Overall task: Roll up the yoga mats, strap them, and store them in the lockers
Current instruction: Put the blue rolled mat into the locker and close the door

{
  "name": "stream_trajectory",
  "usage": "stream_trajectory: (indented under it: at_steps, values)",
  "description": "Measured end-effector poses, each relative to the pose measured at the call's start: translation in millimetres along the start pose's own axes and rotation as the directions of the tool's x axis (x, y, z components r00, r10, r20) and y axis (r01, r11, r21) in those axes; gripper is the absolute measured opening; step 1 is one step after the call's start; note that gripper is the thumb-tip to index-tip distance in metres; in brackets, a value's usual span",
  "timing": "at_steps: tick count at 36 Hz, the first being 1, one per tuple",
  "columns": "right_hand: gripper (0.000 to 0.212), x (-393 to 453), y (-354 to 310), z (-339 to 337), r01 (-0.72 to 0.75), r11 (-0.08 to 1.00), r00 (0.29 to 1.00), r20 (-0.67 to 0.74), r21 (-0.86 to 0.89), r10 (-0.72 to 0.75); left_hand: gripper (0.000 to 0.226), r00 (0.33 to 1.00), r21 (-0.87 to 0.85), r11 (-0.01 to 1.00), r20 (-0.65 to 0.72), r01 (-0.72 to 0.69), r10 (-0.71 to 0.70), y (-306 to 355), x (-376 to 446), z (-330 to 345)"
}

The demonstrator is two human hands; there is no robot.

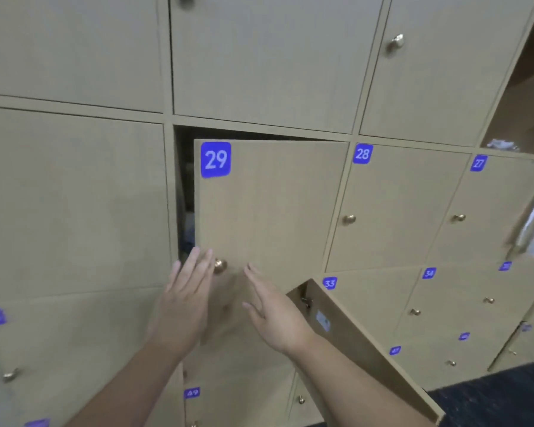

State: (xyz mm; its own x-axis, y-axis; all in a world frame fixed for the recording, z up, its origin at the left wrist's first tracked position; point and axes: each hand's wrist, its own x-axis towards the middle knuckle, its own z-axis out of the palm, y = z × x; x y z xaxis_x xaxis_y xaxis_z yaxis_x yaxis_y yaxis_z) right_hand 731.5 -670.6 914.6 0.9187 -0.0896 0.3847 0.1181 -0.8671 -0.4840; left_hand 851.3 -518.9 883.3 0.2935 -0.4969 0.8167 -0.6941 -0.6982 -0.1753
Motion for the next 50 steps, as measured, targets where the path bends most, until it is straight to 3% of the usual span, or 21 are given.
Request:
stream_trajectory:
  at_steps: [4,9,13,26,39,44,47,50]
  values:
    - [0.070,46,-6,27,-0.079,0.997,0.997,0.027,-0.014,0.079,0.074,0.978,-0.046,0.992,0.176,0.119,-0.109,-44,12,20]
    - [0.072,95,-11,47,-0.139,0.989,0.989,0.044,-0.056,0.142,0.083,0.979,-0.097,0.995,0.199,-0.022,0.041,-70,31,38]
    - [0.074,122,-8,63,-0.200,0.977,0.975,0.080,-0.067,0.205,0.105,0.971,-0.147,0.988,0.241,0.050,-0.013,-77,42,50]
    - [0.069,134,7,89,-0.404,0.914,0.913,0.051,-0.034,0.406,0.089,0.940,-0.305,0.941,0.338,0.146,-0.036,-106,68,101]
    - [0.063,101,15,82,-0.544,0.839,0.838,-0.044,0.007,0.543,0.085,0.932,-0.298,0.941,0.361,0.159,-0.043,-112,74,114]
    - [0.063,68,15,77,-0.605,0.795,0.792,-0.077,0.030,0.606,0.100,0.874,-0.327,0.886,0.460,0.329,-0.155,-92,66,106]
    - [0.060,42,14,71,-0.651,0.756,0.747,-0.127,0.060,0.653,0.095,0.845,-0.391,0.820,0.500,0.417,-0.191,-67,54,98]
    - [0.054,11,16,63,-0.697,0.716,0.699,-0.199,0.021,0.687,0.082,0.830,-0.447,0.797,0.545,0.406,-0.118,-39,36,91]
